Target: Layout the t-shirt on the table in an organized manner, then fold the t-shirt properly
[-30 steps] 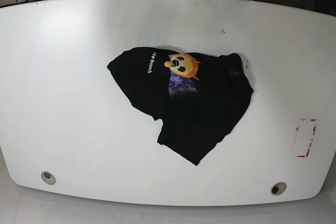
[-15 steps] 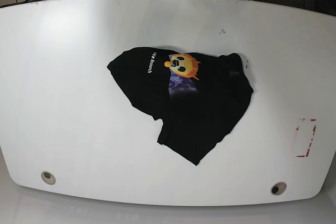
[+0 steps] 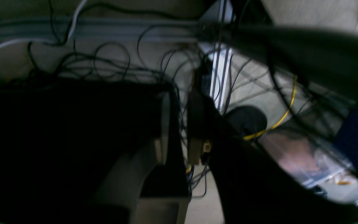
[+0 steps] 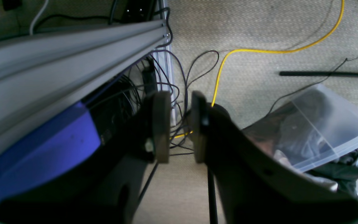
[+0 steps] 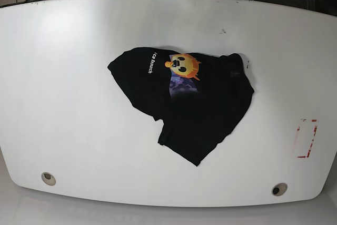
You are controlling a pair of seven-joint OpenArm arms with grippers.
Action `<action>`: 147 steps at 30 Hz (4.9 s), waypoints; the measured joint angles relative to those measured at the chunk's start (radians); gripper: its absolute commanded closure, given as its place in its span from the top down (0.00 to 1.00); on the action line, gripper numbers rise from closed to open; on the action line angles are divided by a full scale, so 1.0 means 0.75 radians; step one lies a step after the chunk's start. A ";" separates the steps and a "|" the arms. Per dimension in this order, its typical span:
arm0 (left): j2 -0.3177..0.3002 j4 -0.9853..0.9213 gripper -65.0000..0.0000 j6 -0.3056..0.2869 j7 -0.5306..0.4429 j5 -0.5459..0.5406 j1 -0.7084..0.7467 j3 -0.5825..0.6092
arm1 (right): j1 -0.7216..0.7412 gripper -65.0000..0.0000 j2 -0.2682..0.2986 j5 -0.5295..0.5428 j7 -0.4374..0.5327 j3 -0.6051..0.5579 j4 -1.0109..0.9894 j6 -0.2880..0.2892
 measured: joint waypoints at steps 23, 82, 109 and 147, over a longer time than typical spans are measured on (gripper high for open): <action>0.014 1.000 0.13 -0.007 0.013 0.000 0.626 0.001 | -0.572 0.17 -0.004 0.004 -0.134 -0.004 0.871 0.005; -0.157 2.139 0.14 -0.013 0.033 -0.516 1.050 0.077 | -0.757 0.18 0.001 0.000 0.096 0.024 1.735 0.010; -0.122 2.140 0.77 -0.009 0.034 -0.515 0.834 0.136 | -0.163 0.45 -0.001 -0.001 -0.366 0.035 1.733 0.015; -0.128 2.140 0.77 0.000 0.144 -0.511 0.646 0.061 | 0.670 0.44 -0.030 -0.008 -0.731 -0.249 1.283 0.196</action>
